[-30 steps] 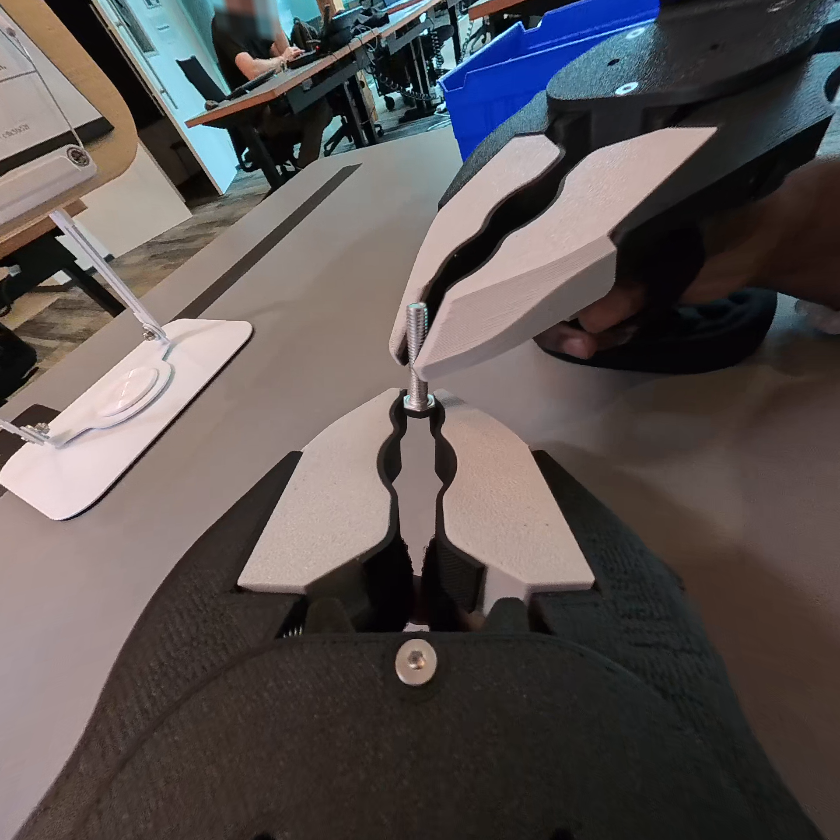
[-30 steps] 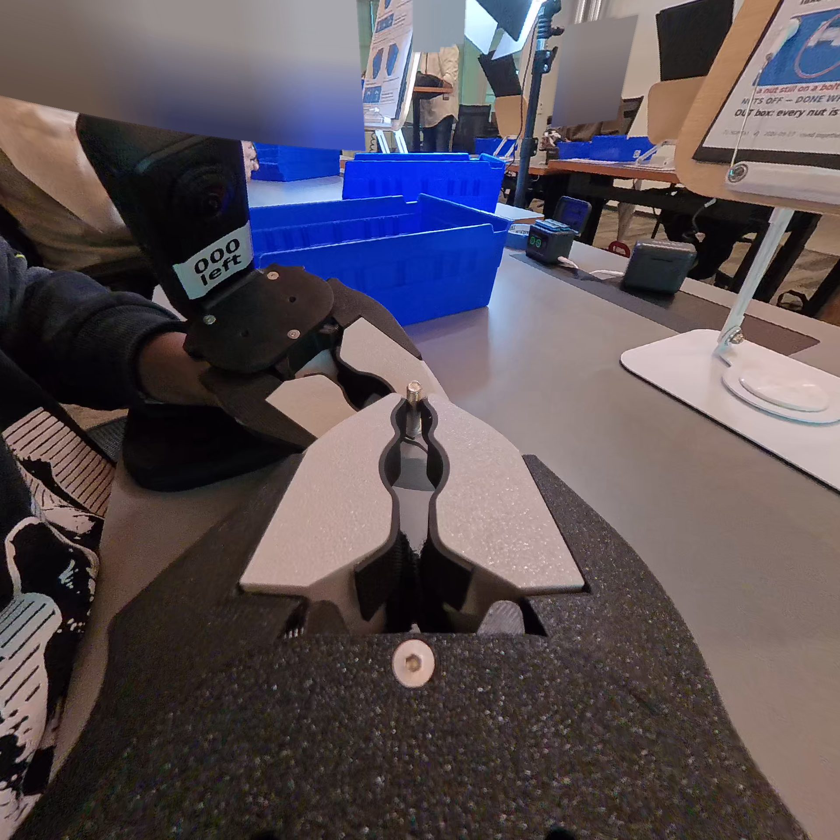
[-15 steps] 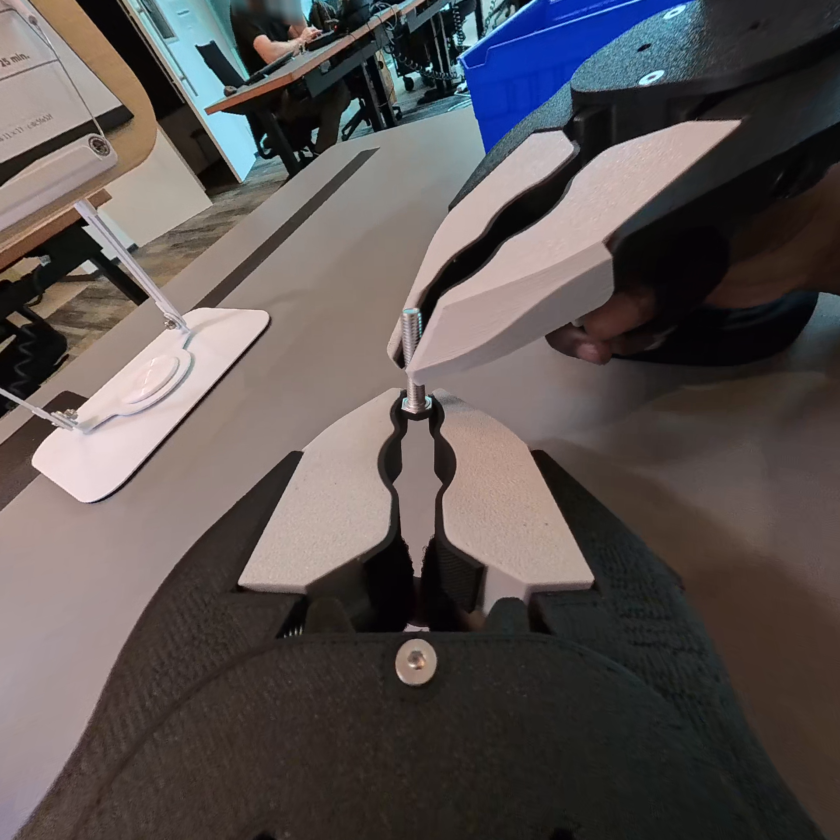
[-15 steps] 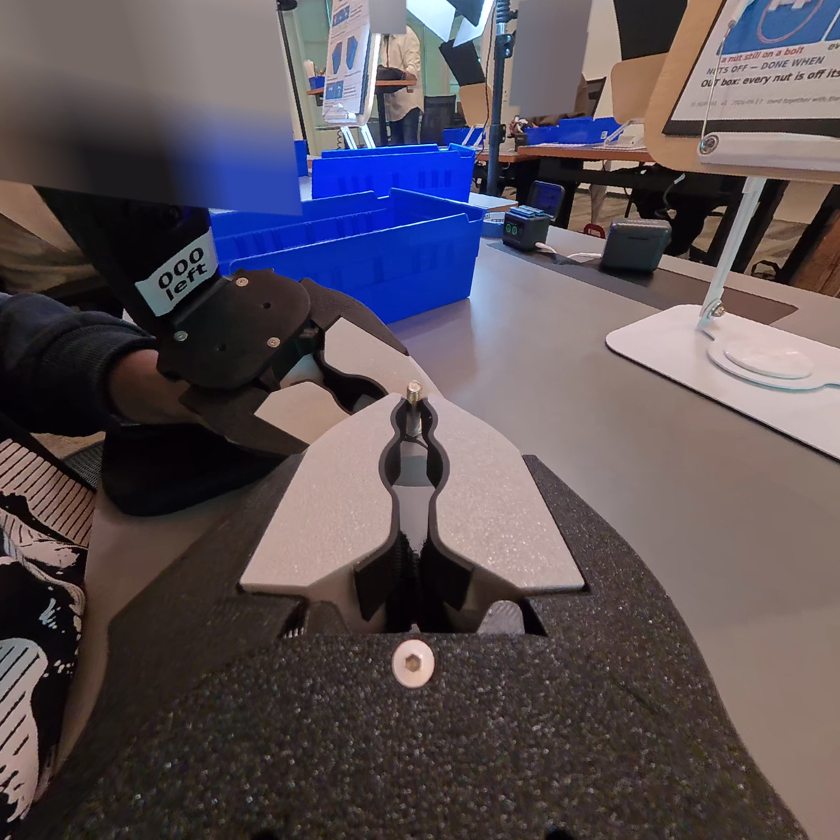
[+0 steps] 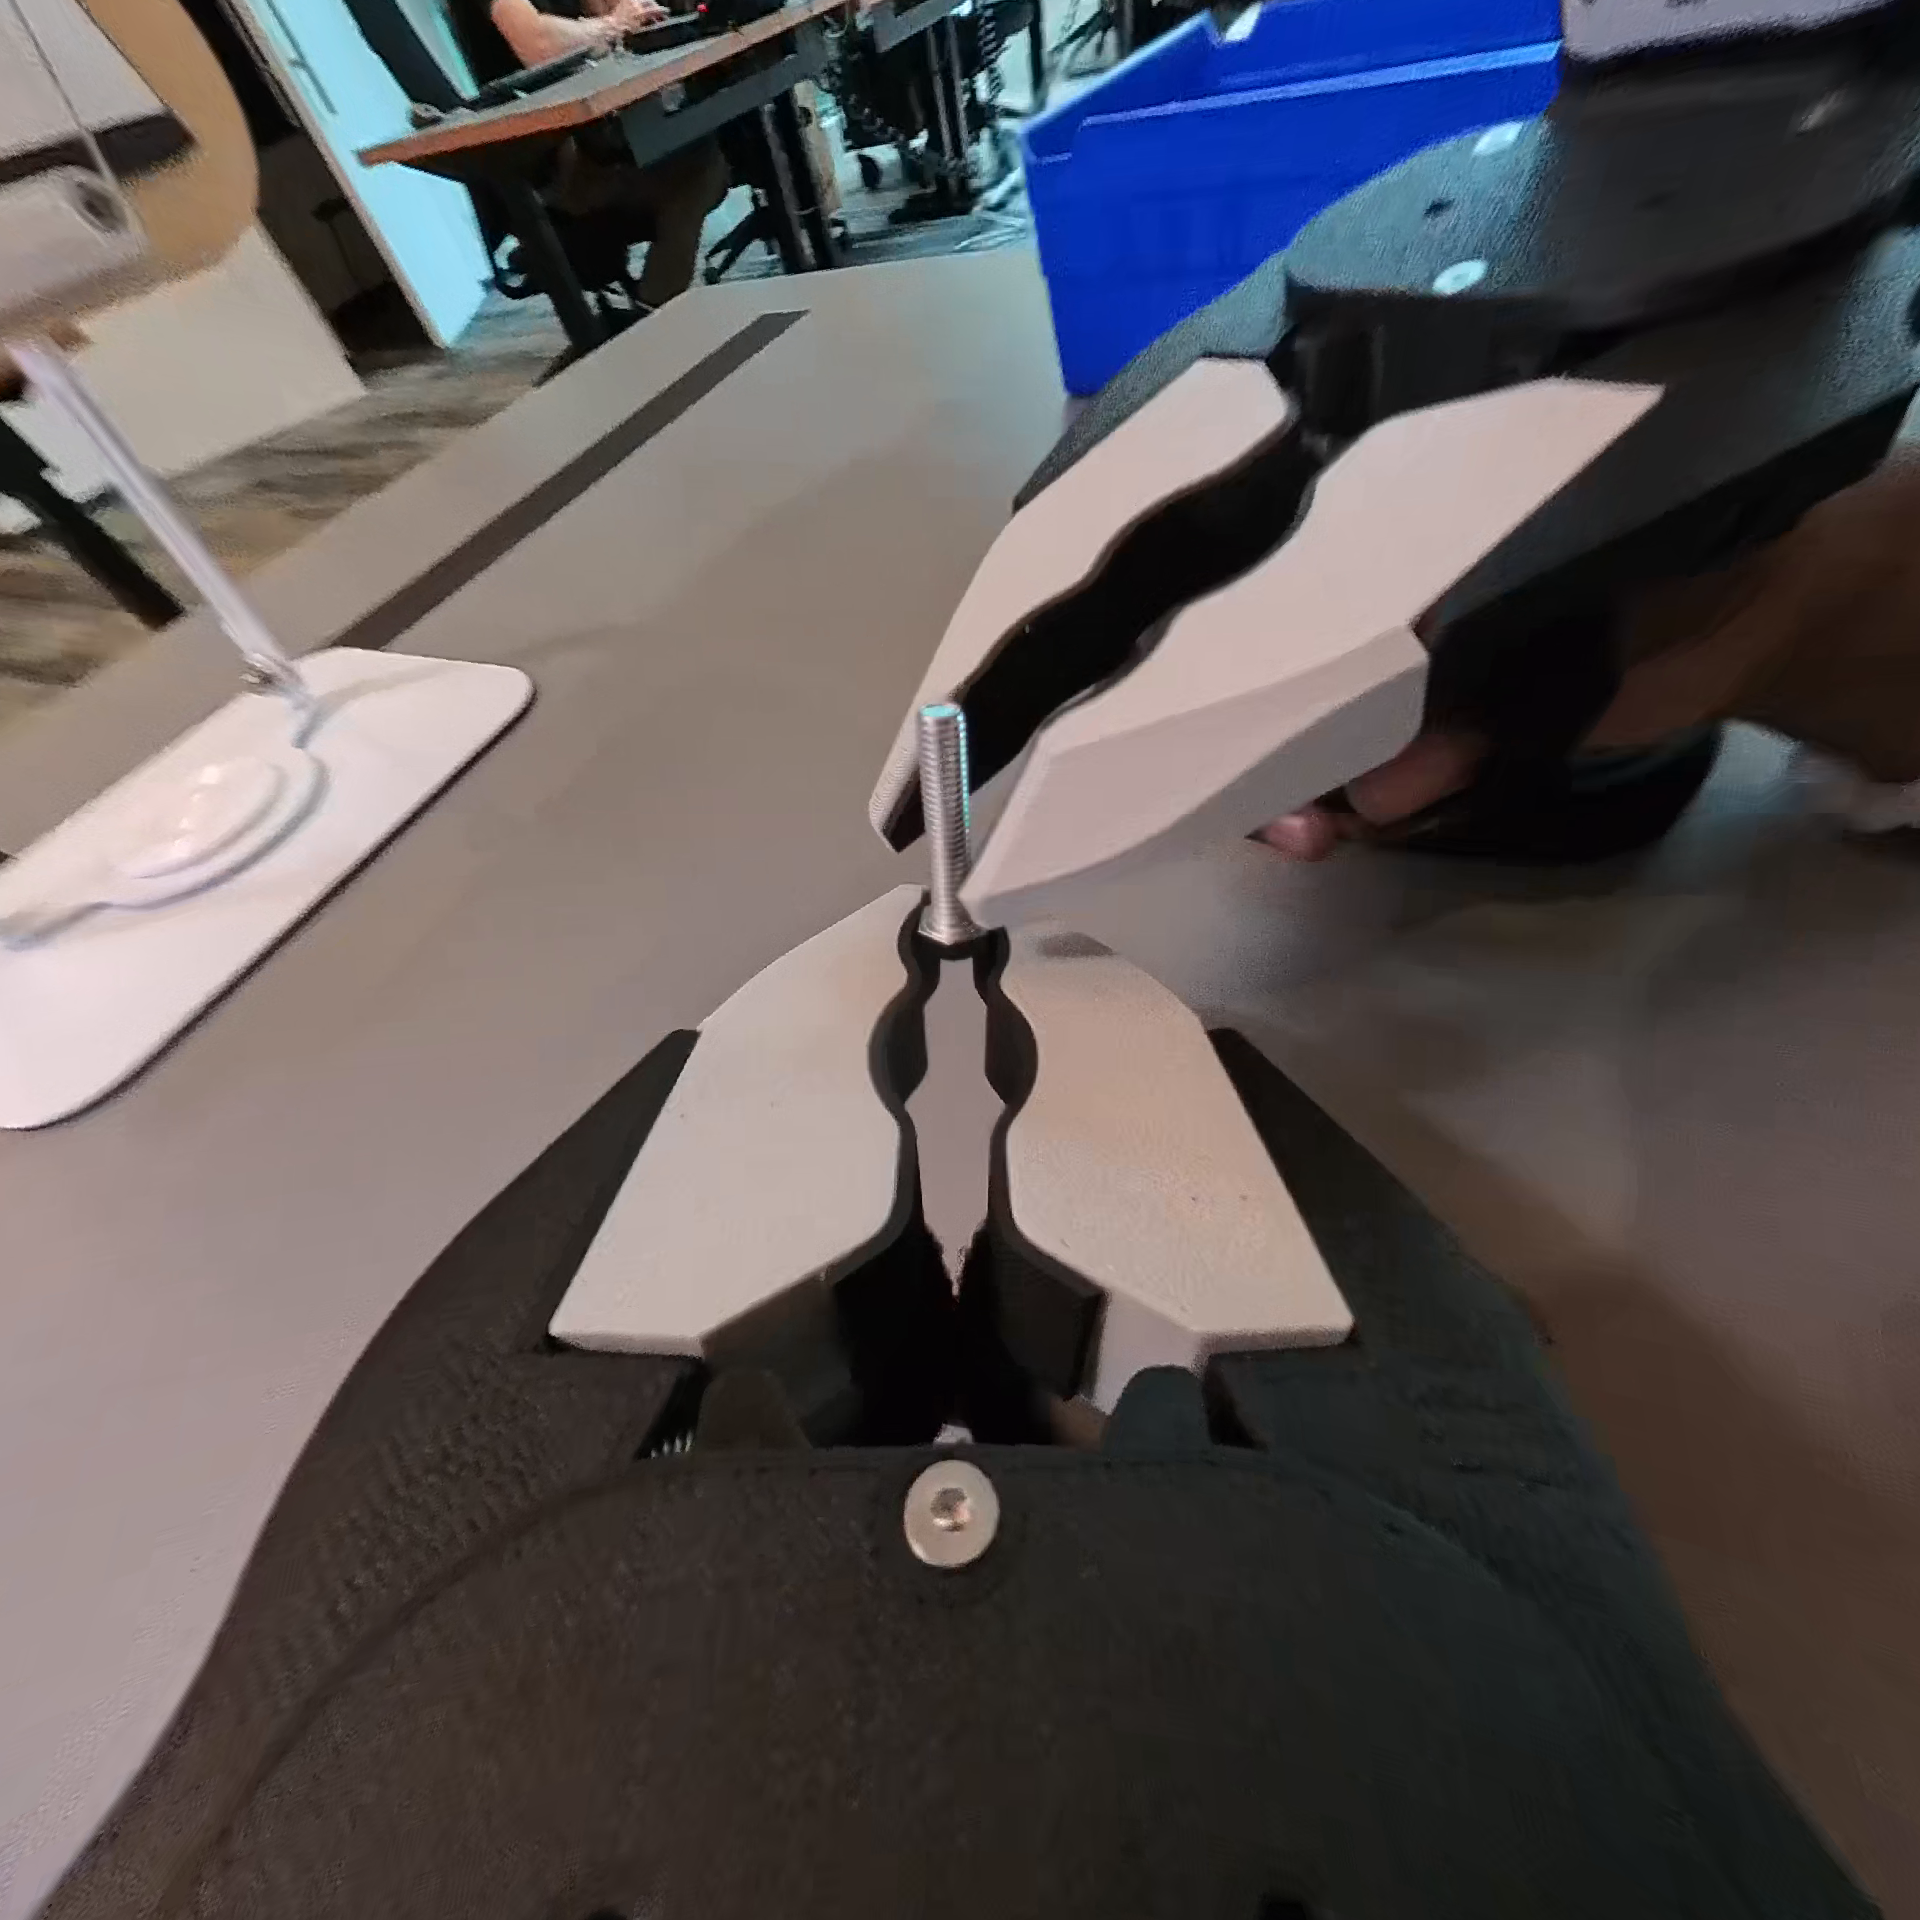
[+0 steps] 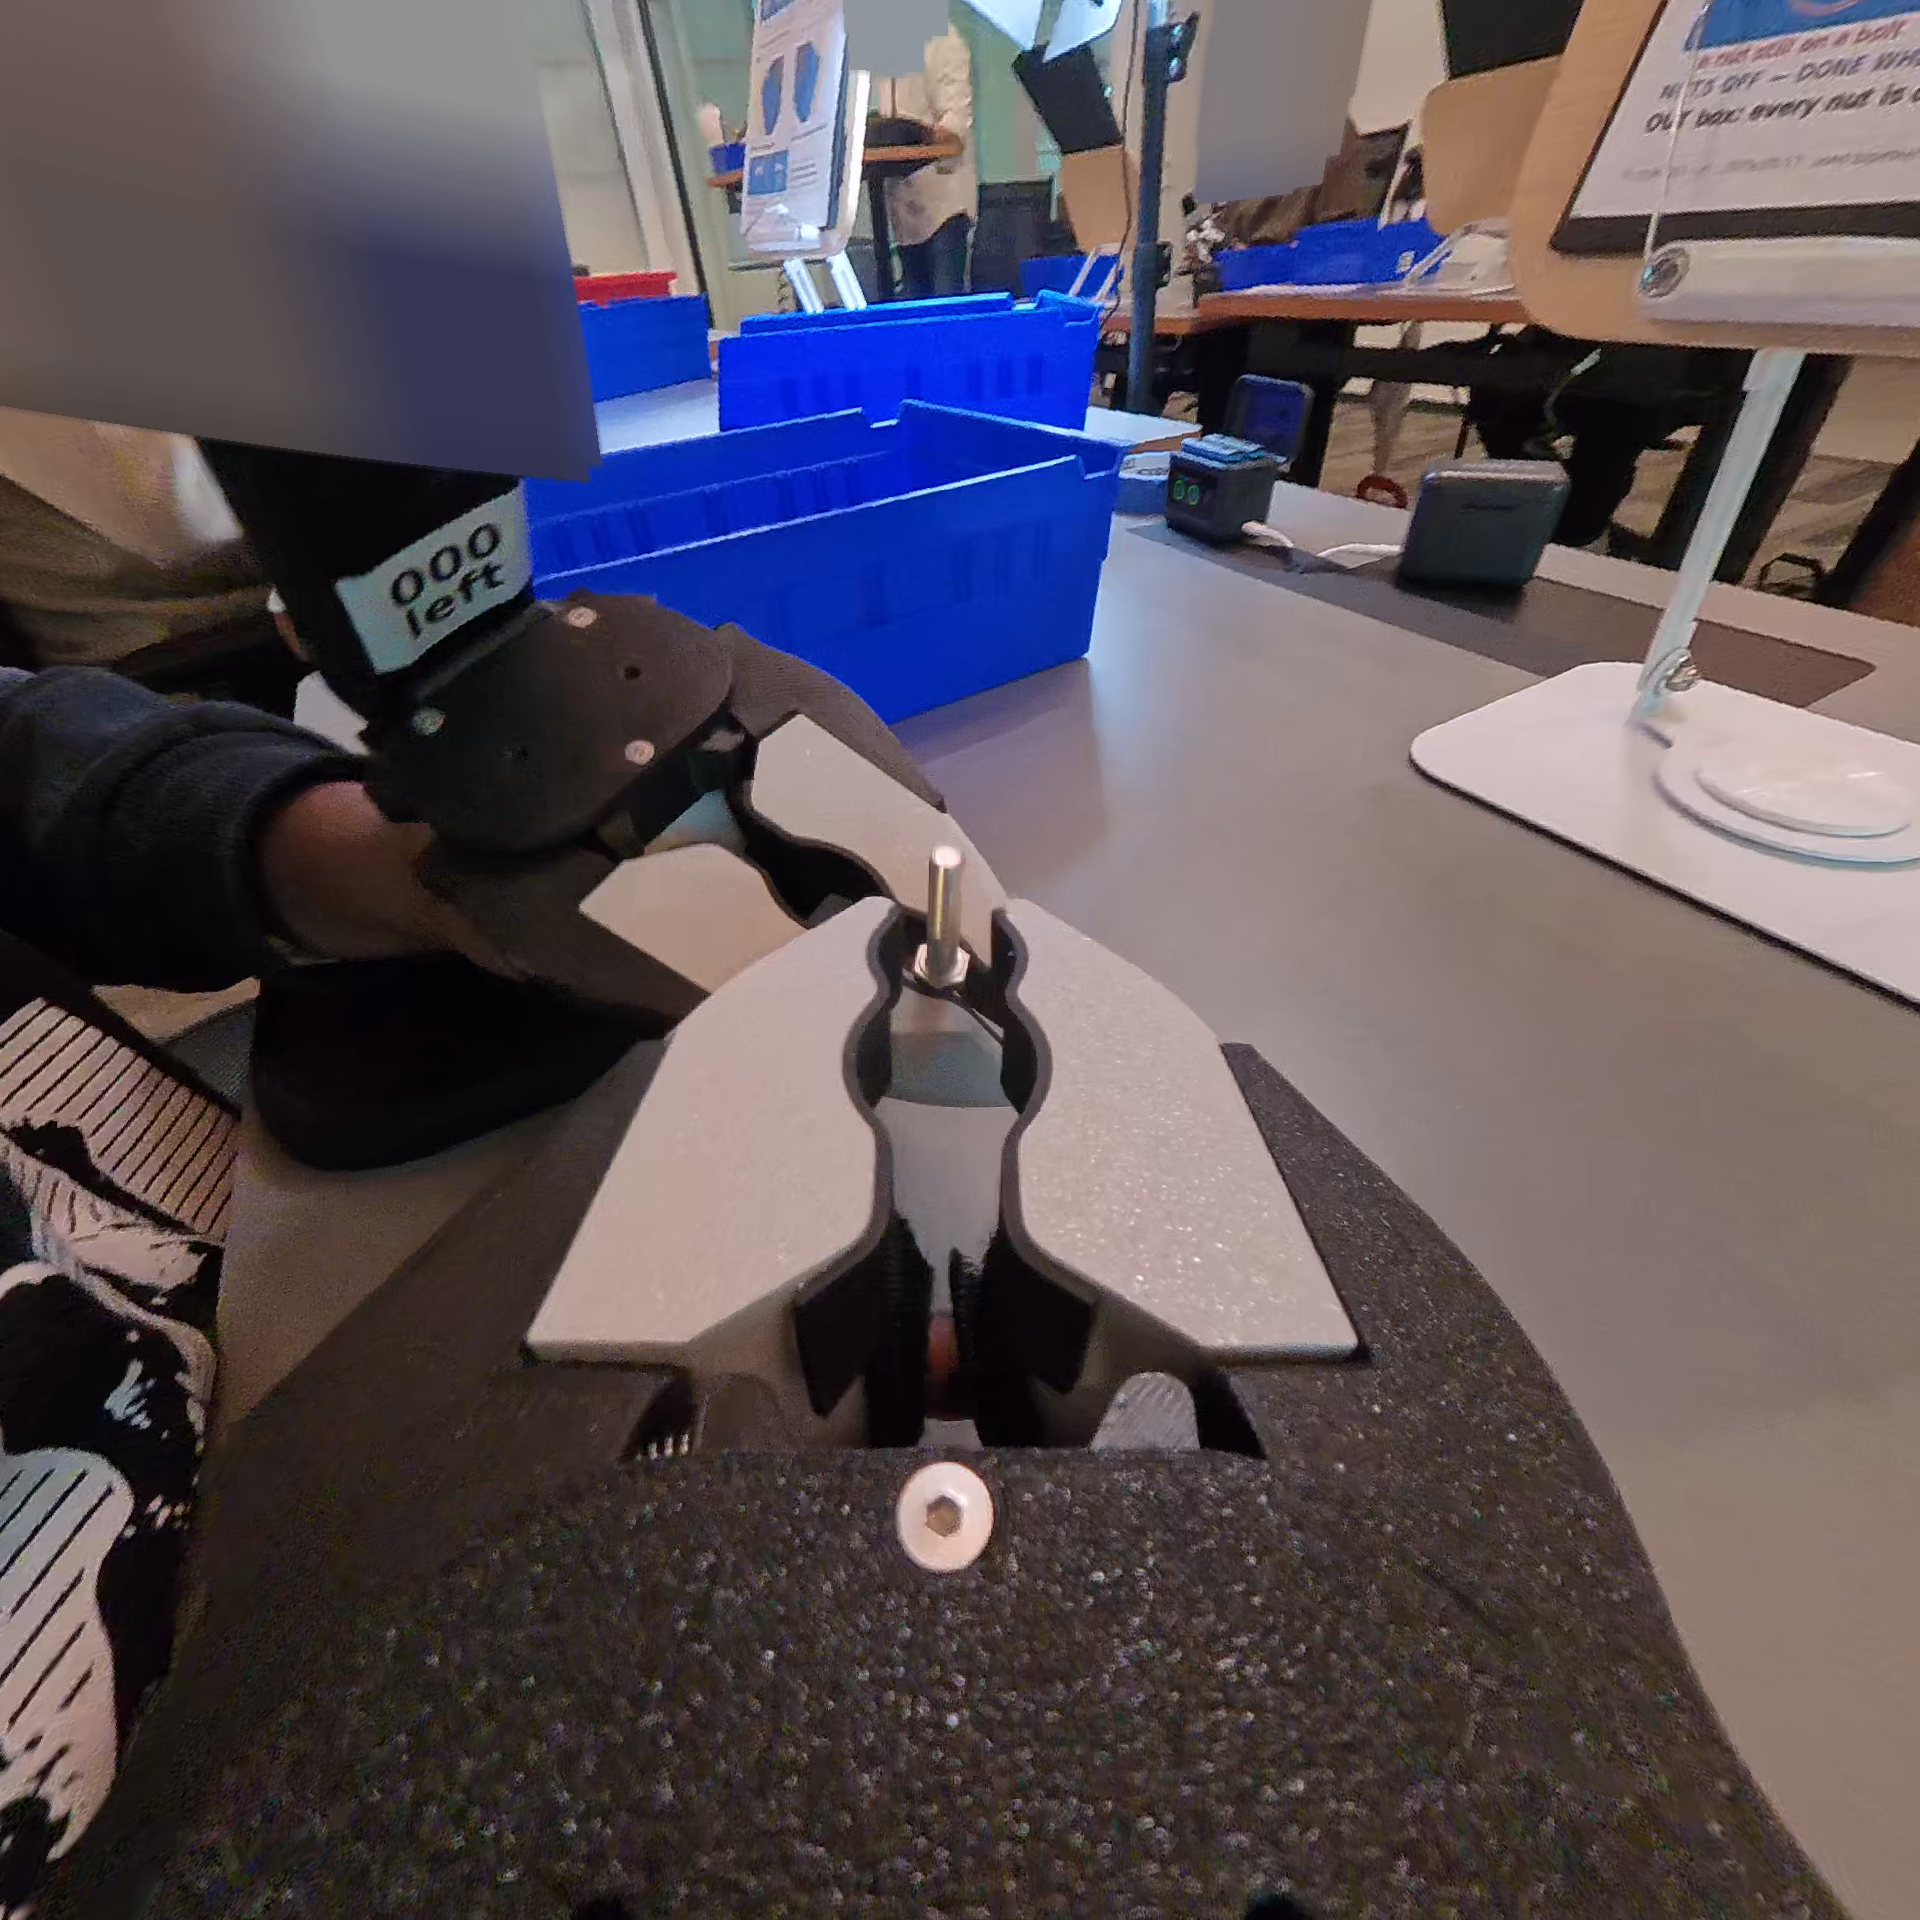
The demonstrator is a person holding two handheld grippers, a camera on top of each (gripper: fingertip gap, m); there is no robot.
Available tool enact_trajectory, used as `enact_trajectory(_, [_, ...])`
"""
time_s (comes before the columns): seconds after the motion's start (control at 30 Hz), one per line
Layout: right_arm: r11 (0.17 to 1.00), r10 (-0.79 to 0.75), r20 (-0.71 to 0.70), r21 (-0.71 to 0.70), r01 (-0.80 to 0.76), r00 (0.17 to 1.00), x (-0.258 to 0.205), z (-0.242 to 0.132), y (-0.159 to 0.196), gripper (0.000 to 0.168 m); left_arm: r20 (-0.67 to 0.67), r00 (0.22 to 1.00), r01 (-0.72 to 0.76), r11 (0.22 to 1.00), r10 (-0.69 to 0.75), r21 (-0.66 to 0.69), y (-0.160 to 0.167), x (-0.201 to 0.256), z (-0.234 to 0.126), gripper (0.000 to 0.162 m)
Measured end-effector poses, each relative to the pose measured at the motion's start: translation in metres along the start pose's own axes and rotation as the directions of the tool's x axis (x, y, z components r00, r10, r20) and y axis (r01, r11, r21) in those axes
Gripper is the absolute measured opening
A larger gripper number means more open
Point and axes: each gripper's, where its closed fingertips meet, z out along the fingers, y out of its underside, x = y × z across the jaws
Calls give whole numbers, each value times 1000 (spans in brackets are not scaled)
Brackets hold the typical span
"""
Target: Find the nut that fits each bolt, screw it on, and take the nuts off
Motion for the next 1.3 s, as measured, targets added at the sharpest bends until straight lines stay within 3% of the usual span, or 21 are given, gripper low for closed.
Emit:
enact_trajectory(0.23, [999,-26,55,-23,27,998,2,-13,-7,23,-95,982,167,984,-161,58,-7,-2,-5,6])
enact_trajectory(0.4, [982,-65,146,-166,89,987,-4,-17,11,18,-98,977,197,977,-189,76,-9,-7,-8,6])
enact_trajectory(0.53, [873,-62,278,-450,187,959,-13,-23,63,18,-18,983,183,979,-182,92,-10,-29,-17,6])
enact_trajectory(0.7, [761,-133,360,-559,328,923,-18,-16,90,18,-22,980,198,976,-197,93,-10,-30,-20,6])
enact_trajectory(1.1, [737,-160,417,-552,389,895,-19,-12,93,12,-73,981,184,981,-179,66,-8,-18,-16,6])
enact_trajectory(1.3, [880,-227,463,-279,384,857,-9,-35,2,11,-306,936,216,970,-174,108,-19,18,-16,6])
